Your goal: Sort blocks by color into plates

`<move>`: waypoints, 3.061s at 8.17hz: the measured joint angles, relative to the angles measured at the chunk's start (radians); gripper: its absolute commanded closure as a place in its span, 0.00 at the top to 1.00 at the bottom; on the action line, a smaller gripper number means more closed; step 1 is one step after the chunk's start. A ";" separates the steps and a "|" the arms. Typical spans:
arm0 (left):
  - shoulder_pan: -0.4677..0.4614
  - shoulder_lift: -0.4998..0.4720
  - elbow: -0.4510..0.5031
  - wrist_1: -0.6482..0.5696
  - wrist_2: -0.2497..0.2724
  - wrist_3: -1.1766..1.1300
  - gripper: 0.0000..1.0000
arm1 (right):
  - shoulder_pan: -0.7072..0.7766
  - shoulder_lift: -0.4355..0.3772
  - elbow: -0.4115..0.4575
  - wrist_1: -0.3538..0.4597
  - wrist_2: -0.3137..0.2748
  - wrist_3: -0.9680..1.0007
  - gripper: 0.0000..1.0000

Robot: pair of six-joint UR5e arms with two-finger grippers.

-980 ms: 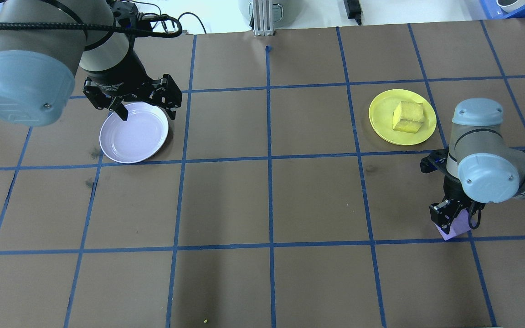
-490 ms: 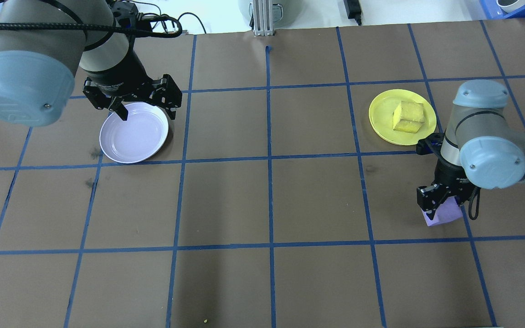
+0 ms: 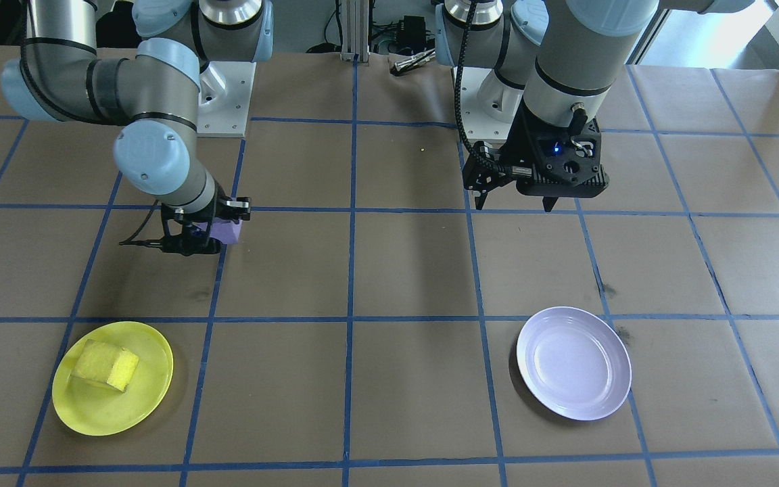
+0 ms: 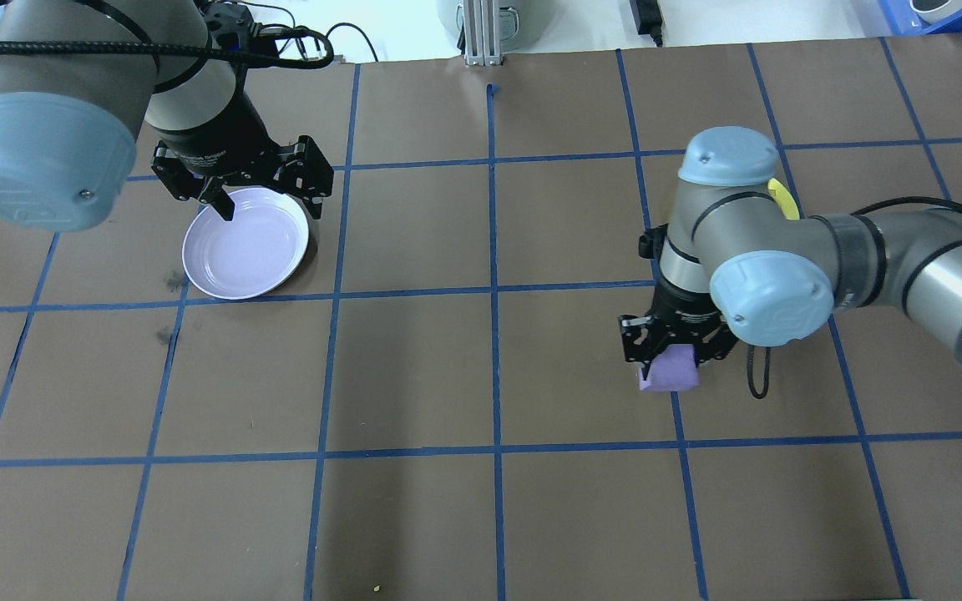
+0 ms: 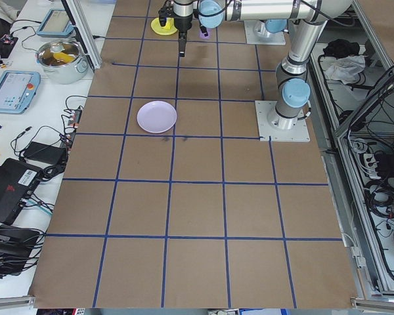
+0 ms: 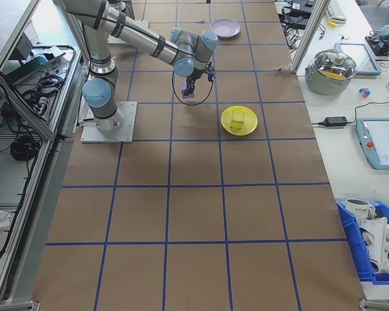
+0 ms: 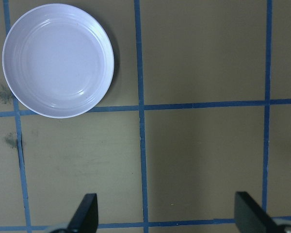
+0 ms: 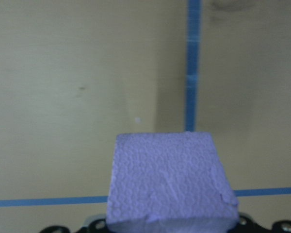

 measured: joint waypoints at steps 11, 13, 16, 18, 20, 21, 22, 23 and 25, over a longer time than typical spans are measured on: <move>-0.001 -0.003 0.000 -0.010 -0.005 -0.012 1.00 | 0.425 0.312 -0.331 -0.196 0.301 0.555 1.00; -0.001 -0.007 0.000 -0.005 -0.010 -0.014 1.00 | 0.414 0.287 -0.331 -0.198 0.288 0.551 1.00; -0.003 -0.033 0.001 -0.002 -0.004 -0.011 1.00 | 0.325 0.189 -0.329 -0.119 0.224 0.481 1.00; -0.017 -0.055 0.001 0.001 -0.014 -0.002 1.00 | 0.223 0.091 -0.329 0.047 0.158 0.314 1.00; -0.080 -0.091 -0.001 0.001 -0.018 0.025 1.00 | 0.114 -0.021 -0.329 0.177 0.087 0.197 1.00; -0.121 -0.112 -0.004 -0.001 -0.018 0.035 1.00 | 0.067 -0.075 -0.329 0.217 0.054 0.161 1.00; -0.149 -0.133 -0.017 -0.001 -0.017 0.051 1.00 | 0.037 -0.126 -0.329 0.233 0.032 0.142 1.00; -0.164 -0.144 -0.044 0.002 -0.016 0.079 1.00 | 0.023 -0.175 -0.329 0.235 0.018 0.133 1.00; -0.173 -0.154 -0.115 0.041 -0.016 0.120 1.00 | 0.015 -0.239 -0.327 0.173 0.000 0.128 1.00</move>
